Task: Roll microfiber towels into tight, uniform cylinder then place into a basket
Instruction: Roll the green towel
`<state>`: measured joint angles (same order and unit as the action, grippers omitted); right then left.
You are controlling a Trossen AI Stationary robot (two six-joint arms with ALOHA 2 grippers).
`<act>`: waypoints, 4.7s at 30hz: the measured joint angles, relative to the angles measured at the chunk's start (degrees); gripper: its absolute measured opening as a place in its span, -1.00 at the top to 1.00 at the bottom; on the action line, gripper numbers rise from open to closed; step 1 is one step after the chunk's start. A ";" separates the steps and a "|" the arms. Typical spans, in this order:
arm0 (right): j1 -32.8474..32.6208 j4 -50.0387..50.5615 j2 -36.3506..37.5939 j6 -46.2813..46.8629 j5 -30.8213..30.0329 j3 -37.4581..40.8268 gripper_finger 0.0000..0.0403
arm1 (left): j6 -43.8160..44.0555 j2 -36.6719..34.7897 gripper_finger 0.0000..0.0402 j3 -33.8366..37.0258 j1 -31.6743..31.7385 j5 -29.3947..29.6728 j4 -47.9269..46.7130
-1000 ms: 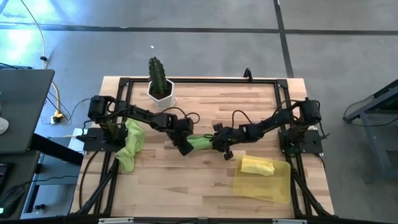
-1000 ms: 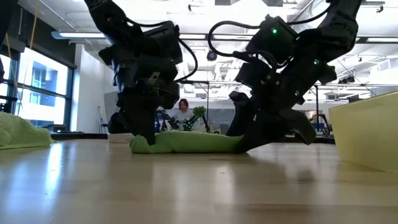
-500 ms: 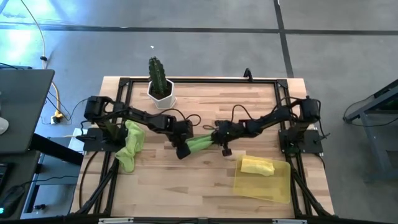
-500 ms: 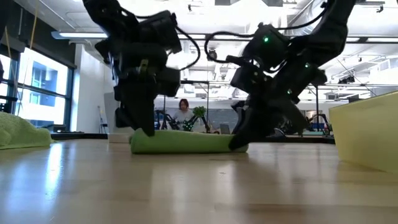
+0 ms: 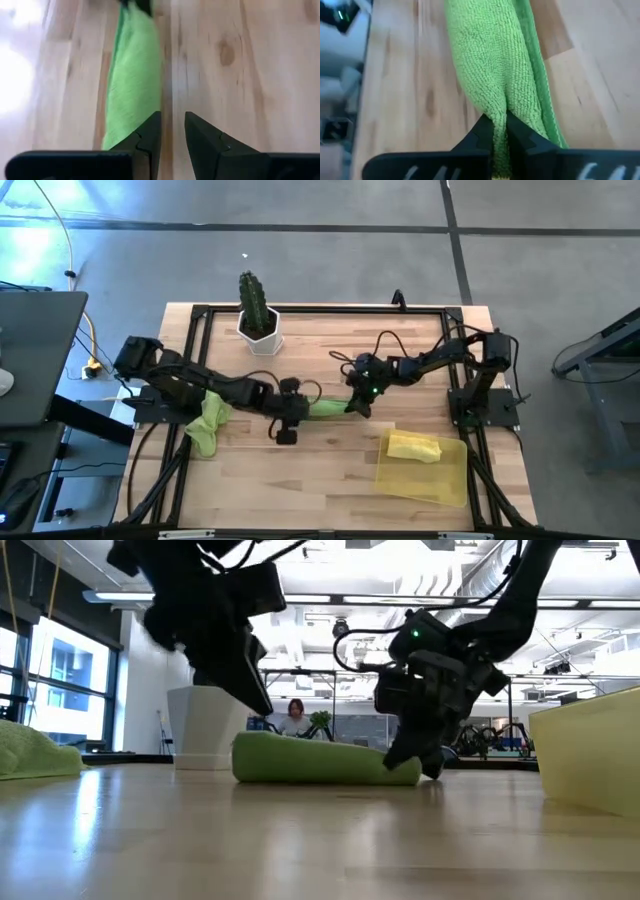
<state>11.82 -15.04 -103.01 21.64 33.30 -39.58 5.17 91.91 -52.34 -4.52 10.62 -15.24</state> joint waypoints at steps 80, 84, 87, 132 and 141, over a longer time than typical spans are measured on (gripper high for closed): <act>2.08 4.96 4.75 -12.63 -3.78 0.17 0.51 | 2.76 13.10 0.20 -0.79 14.59 -10.60 2.22; 1.92 4.76 10.44 -21.63 -3.74 0.17 0.36 | 6.07 13.14 0.33 -0.76 14.83 -11.03 2.15; -0.05 4.08 14.78 -30.88 -4.42 0.14 0.33 | 7.79 13.14 0.39 -0.73 15.46 -11.85 2.13; -8.25 6.53 -6.97 -43.27 -37.84 -13.23 -0.03 | 11.40 13.18 0.43 -0.61 16.14 -21.76 2.41; -8.09 7.14 -8.28 -40.51 -38.29 -13.25 0.47 | 11.19 9.82 0.43 -0.20 16.12 -21.99 1.33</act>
<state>3.73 -7.90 -111.29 -18.87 -4.99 -52.84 16.36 101.73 -52.53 11.60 -11.38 -13.91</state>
